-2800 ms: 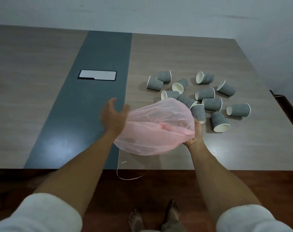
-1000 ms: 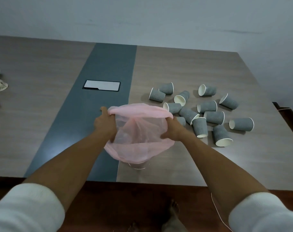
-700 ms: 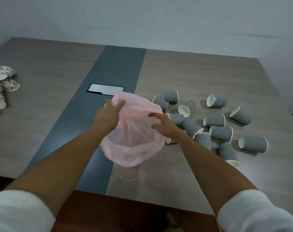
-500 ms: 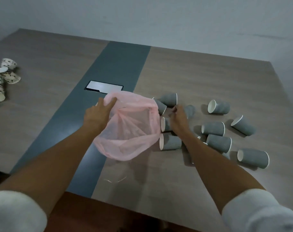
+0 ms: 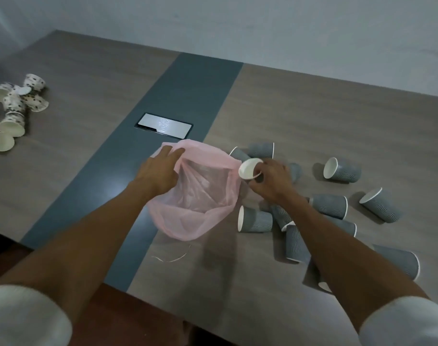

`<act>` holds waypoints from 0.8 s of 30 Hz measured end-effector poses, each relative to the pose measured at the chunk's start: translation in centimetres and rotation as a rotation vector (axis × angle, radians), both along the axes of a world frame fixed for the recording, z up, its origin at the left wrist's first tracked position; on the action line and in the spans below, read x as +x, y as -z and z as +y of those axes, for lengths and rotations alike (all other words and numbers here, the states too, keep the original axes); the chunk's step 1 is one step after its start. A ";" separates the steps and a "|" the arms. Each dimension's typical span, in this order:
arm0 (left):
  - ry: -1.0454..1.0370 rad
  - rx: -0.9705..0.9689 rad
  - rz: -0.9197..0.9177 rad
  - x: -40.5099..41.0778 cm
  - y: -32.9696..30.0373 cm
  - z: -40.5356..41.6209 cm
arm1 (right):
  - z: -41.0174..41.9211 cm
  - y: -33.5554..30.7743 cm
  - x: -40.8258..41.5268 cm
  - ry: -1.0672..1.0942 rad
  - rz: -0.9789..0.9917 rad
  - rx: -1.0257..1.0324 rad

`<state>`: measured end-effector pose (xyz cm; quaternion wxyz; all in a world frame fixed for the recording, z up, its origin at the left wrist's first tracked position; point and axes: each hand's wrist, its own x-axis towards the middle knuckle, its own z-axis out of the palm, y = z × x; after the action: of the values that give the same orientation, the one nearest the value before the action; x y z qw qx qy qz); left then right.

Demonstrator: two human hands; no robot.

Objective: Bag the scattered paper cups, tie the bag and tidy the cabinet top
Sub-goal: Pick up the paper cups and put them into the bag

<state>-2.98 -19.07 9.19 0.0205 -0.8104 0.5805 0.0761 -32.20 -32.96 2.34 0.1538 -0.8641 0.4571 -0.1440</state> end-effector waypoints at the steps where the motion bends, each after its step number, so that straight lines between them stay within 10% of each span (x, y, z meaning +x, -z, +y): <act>1: -0.001 -0.010 0.030 -0.1 0.0 -0.2 | 0.5 -1.1 0.4 0.055 -0.197 0.008; 5: -0.014 -0.028 0.135 -0.2 0.1 -0.6 | 4.6 -2.5 3.7 0.078 -0.535 0.289; 14: 0.010 -0.044 0.179 0.2 1.1 -0.9 | 5.0 0.1 2.3 -0.004 -0.067 0.442; 19: 0.008 -0.049 0.198 0.0 1.3 -1.1 | 4.3 0.4 -0.3 -0.368 0.516 0.428; 24: 0.027 -0.071 0.211 0.5 1.1 -1.1 | 4.5 0.6 -0.1 -0.378 0.443 0.411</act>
<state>-2.47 -20.20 8.09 -0.0685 -0.7903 0.5926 0.1399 -32.25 -28.45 1.74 0.2454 -0.8948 0.3307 0.1727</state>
